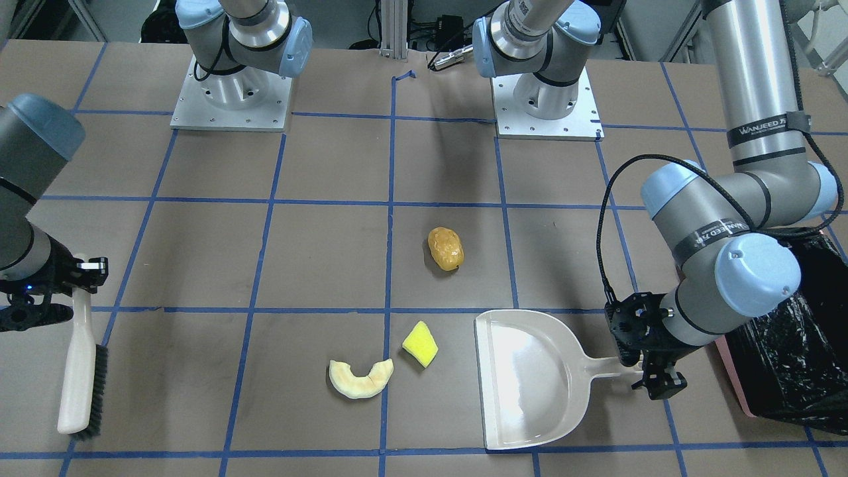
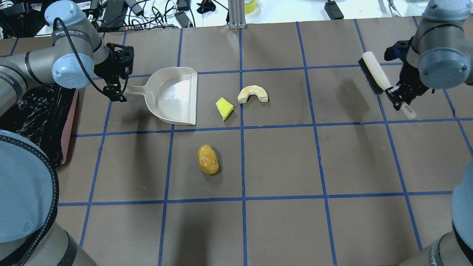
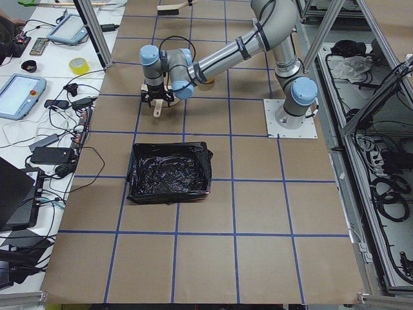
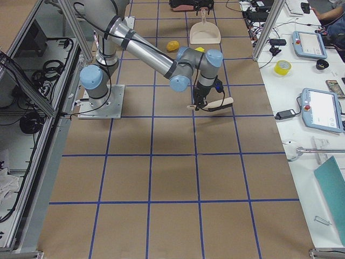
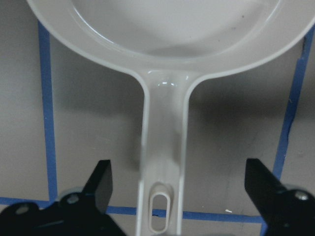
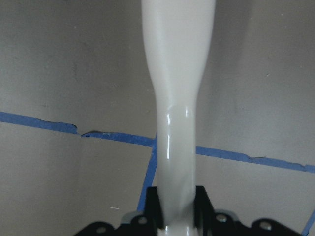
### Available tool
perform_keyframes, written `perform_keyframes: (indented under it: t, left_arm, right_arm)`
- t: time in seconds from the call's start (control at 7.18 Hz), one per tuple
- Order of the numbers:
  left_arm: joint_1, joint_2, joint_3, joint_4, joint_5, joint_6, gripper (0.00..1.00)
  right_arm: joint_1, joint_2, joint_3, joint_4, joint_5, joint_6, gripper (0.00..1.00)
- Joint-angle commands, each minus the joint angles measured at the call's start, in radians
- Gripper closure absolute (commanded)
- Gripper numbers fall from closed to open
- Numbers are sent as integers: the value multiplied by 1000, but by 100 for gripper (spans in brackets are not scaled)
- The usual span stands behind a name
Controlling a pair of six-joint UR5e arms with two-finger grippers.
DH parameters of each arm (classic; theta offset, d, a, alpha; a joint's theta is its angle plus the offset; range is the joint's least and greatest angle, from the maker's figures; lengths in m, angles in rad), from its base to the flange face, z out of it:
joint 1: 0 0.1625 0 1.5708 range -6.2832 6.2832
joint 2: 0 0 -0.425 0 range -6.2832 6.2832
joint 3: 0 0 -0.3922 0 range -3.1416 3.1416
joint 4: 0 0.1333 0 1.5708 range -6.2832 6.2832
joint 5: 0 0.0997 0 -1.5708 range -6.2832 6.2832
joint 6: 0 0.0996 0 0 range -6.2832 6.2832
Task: Sweep and dump trash into bin
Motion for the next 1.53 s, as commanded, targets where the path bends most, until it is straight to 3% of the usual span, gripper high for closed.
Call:
perform_keyframes:
  t: [0.0, 0.28, 0.56, 0.84, 1.39]
  left_arm:
    - [26, -16, -10, 10, -6, -25, 6]
    - [29, -17, -13, 10, -11, -31, 9]
    - [29, -19, -16, 10, -13, -31, 31]
    - [29, -14, -35, 14, -11, -31, 89]
    - [16, 10, -49, 16, -10, -20, 99]
  right_arm:
    - [97, -2, -2, 42, -23, 183, 93]
    - [198, -2, -1, 86, -16, 348, 95]
    - [342, 12, 1, 91, -8, 580, 96]
    - [457, 42, 2, 82, 48, 711, 100]
    - [544, 84, -13, 70, 52, 751, 100]
